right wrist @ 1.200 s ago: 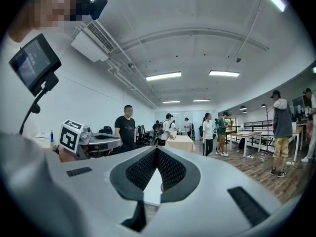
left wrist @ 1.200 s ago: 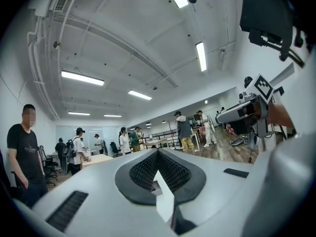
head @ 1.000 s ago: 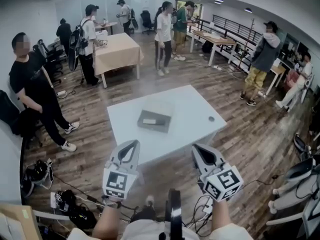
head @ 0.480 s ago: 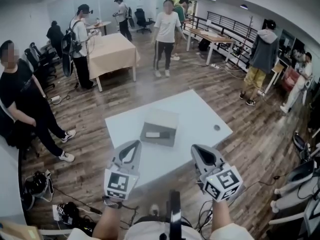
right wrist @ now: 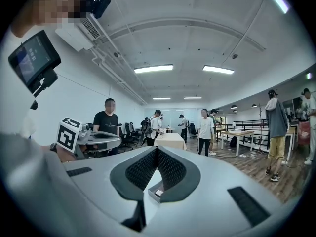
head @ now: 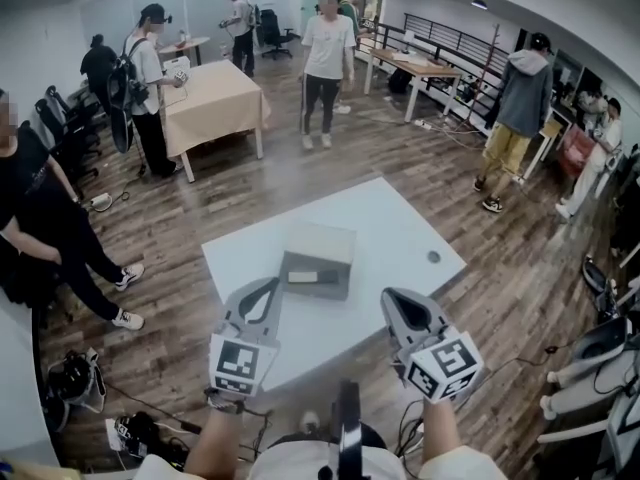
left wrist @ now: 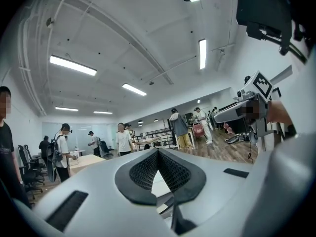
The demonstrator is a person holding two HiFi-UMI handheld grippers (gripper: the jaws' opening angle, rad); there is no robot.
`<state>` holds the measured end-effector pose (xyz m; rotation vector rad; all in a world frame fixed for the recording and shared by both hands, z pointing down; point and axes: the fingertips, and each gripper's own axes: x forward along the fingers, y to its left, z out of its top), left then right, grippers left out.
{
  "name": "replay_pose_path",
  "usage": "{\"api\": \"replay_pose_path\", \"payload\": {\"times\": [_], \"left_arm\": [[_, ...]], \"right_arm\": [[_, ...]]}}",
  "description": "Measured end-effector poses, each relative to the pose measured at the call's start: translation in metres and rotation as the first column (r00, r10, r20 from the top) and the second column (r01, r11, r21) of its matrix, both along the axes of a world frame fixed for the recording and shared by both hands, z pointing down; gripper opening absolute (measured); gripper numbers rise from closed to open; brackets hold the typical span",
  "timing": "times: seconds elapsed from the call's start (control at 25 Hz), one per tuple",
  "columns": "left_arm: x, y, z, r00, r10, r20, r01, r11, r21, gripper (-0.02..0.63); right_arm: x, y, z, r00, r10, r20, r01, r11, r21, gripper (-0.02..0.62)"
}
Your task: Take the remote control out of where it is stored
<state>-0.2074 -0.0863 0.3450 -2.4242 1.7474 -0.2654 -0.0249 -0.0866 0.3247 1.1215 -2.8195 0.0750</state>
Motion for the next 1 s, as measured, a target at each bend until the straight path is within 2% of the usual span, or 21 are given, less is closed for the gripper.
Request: {"api": "replay_pose_path", "payload": {"times": [0.12, 0.4, 0.72, 1.0], "left_arm": [[0.004, -0.012, 0.002, 1.000, -0.005, -0.004, 0.005, 1.000, 0.010, 0.000], [0.030, -0.038, 0.021, 0.999, 0.035, 0.036, -0.033, 0.998, -0.058, 0.000], [0.068, -0.059, 0.040, 0.998, -0.018, 0.058, 0.024, 0.994, -0.107, 0.000], [0.078, -0.073, 0.075, 0.995, -0.017, 0.095, 0.036, 0.979, -0.198, 0.000]], "right_arm": [[0.002, -0.011, 0.006, 1.000, -0.008, -0.002, 0.008, 1.000, -0.010, 0.000], [0.016, -0.031, 0.018, 0.998, -0.065, -0.011, 0.064, 0.997, -0.031, 0.000], [0.058, -0.061, 0.038, 0.996, -0.079, -0.027, 0.078, 0.995, -0.057, 0.000], [0.068, -0.076, 0.065, 0.991, -0.130, -0.039, 0.125, 0.987, -0.103, 0.000]]}}
